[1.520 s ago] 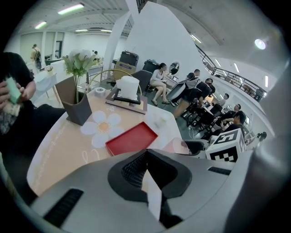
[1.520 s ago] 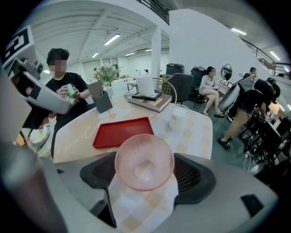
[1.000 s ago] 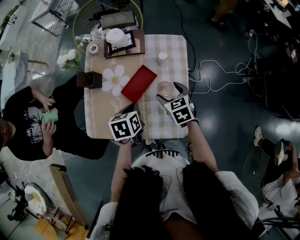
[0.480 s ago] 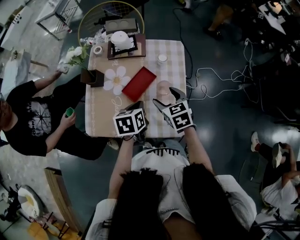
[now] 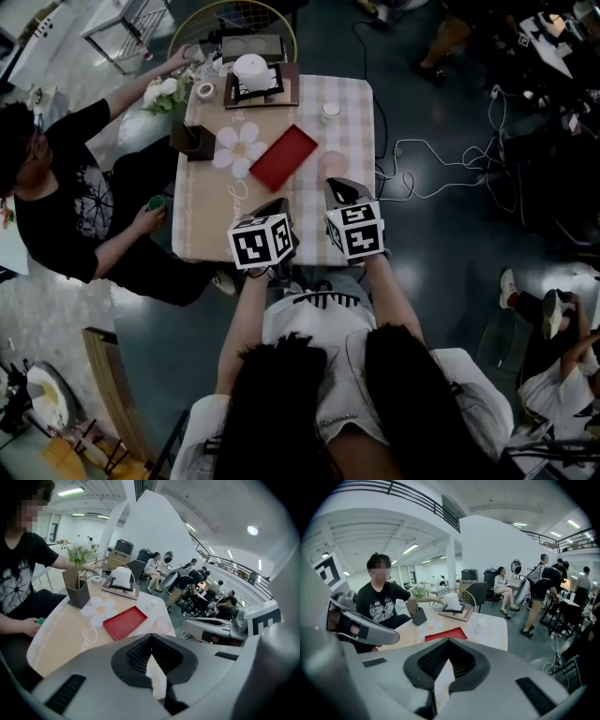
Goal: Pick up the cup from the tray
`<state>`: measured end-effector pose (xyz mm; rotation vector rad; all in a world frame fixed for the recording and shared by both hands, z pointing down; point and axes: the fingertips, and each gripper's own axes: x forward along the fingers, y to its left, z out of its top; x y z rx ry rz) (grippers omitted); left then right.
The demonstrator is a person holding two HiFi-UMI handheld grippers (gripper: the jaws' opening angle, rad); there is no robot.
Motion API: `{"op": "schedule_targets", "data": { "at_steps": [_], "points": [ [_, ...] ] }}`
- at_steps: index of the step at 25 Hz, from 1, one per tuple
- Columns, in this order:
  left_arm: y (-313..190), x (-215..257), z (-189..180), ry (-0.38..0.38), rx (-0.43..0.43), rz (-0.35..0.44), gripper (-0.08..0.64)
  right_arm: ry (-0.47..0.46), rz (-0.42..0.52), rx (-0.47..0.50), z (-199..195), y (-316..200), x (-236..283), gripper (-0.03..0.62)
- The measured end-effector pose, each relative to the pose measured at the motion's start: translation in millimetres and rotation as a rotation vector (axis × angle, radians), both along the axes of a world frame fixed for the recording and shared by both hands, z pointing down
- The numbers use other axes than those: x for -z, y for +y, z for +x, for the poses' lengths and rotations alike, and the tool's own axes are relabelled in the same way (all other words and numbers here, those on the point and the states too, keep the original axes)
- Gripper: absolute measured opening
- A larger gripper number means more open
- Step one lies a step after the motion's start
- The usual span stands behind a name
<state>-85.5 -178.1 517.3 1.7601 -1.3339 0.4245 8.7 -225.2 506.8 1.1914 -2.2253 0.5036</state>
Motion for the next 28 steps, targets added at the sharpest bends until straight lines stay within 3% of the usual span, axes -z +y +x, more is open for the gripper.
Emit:
{"op": "schedule_targets", "data": {
  "at_steps": [28],
  "points": [
    [48, 18, -1, 0.002, -0.013, 0.064, 0.006, 0.035, 0.024, -0.015, 3, 50, 8, 0.008]
  ]
}}
